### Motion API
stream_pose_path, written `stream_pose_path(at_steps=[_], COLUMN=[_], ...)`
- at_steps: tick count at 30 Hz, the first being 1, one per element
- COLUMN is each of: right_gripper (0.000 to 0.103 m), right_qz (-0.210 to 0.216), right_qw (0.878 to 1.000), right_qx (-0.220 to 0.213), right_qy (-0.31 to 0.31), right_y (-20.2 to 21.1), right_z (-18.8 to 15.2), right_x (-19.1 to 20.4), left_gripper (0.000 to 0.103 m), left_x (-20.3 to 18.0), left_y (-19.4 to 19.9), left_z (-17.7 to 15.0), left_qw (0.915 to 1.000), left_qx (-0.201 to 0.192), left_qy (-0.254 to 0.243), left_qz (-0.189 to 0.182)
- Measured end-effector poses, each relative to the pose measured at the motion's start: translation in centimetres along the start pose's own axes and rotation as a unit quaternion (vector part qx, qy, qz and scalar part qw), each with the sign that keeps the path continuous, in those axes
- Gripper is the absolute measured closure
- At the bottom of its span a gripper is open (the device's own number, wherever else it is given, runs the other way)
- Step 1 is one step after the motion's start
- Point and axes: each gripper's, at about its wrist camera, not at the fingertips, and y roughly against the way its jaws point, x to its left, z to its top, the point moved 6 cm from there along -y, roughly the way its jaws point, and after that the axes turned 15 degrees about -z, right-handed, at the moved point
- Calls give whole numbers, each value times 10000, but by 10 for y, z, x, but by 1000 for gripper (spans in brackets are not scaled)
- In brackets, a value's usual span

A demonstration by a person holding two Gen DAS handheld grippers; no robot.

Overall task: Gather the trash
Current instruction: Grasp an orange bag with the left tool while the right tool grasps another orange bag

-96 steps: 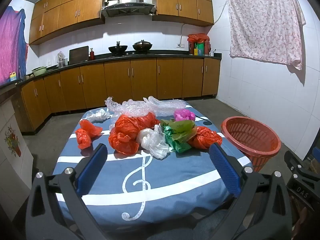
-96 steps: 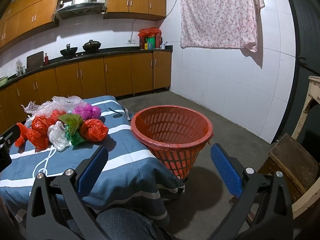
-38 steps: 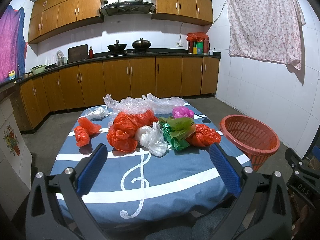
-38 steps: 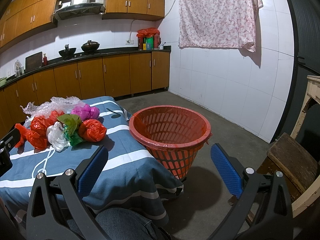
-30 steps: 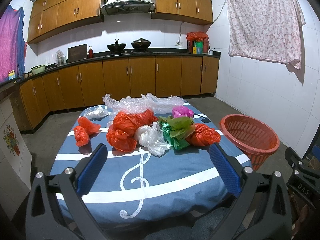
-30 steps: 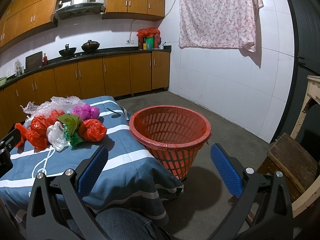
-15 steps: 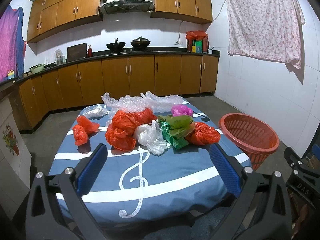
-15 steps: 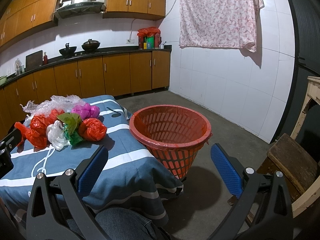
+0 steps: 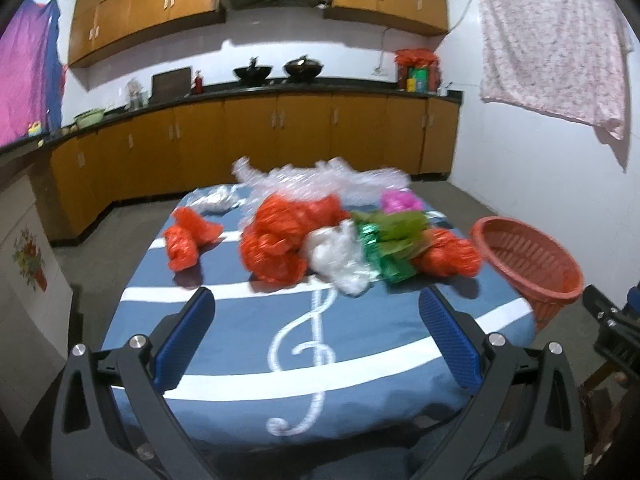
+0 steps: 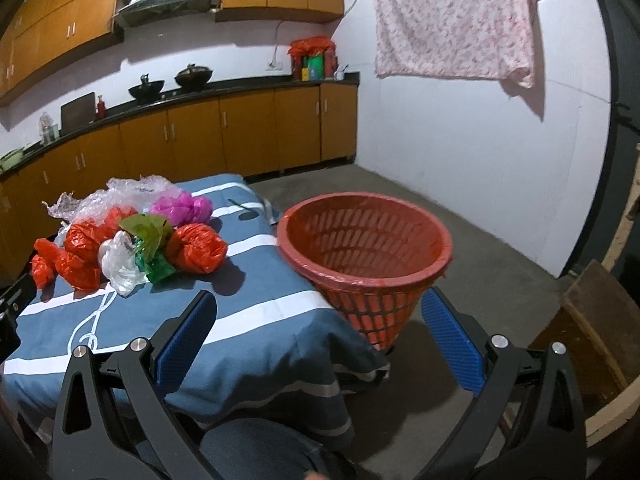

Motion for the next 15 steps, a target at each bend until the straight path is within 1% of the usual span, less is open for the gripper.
stream_pose_path(at_steps=[2,6,10,15], right_gripper=[2,2,2,7], right_qz=[94,282,436,802], right_qw=[9999,9994,9982,9937], right_qx=[45,170,329,677], right_qy=[44,131,264,382], right_y=[-9,-30,-57,-89], right_z=[3,10,15,16], right_x=[9,31,59,90], left_gripper=[4,4,4,4], left_x=[19,71,124,175], left_y=[-4,-13,-27,-56], left_z=[-1,4,13,24], left_qw=[9998,9972,9916,9859], left_qx=[58,96,189,414], left_qy=[141,440,632,750], left_qz=[105,598,1110,1439])
